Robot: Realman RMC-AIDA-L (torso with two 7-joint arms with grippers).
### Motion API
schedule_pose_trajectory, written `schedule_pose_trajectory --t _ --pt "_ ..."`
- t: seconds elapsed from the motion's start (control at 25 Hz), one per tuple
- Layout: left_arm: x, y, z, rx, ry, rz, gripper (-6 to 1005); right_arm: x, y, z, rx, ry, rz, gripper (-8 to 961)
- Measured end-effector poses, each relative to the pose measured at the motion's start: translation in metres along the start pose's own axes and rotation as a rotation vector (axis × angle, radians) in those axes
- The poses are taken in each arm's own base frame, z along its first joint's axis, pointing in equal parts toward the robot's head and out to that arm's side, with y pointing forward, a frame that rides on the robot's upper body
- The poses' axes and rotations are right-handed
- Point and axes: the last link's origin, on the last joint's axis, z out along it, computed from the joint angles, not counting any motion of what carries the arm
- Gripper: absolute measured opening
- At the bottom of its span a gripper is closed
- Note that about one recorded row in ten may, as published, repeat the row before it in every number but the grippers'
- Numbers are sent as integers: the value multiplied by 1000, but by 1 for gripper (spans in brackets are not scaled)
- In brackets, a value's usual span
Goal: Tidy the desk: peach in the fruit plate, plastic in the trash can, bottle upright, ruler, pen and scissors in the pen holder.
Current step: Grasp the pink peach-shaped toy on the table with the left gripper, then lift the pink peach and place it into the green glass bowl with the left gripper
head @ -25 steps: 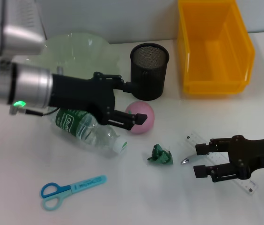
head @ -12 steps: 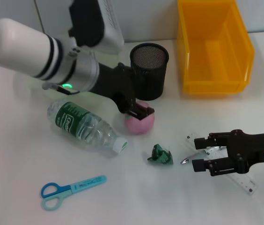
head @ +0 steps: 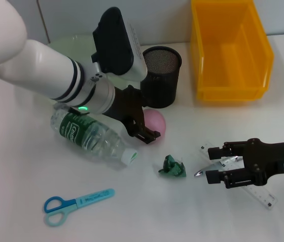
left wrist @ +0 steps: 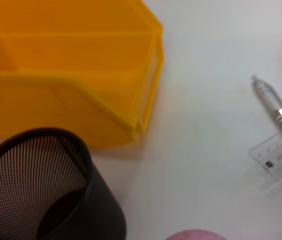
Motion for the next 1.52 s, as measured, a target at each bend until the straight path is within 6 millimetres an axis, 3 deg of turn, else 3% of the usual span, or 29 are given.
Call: schedule_pose_trajectory --t 0.64,0.88,1.12,1.28,1.4,1.44,1.52 --pt "-10 8 15 1 -7 -35 724 2 0 0 4 3 7 790" --pt "-11 11 16 1 5 -60 489 3 0 0 3 7 6 790" --pt "-10 13 13 -5 44 -97 394 3 0 1 1 11 2 790" --pt "-8 13 1 13 100 -145 340 3 0 1 0 12 2 790" --pt "-11 7 -19 41 171 -201 307 3 0 1 0 12 0 790" --pt "-15 1 -35 65 221 -244 299 3 0 1 0 12 -1 790" --pt "-17 -2 -42 81 242 -264 282 3 0 1 0 12 -2 790"
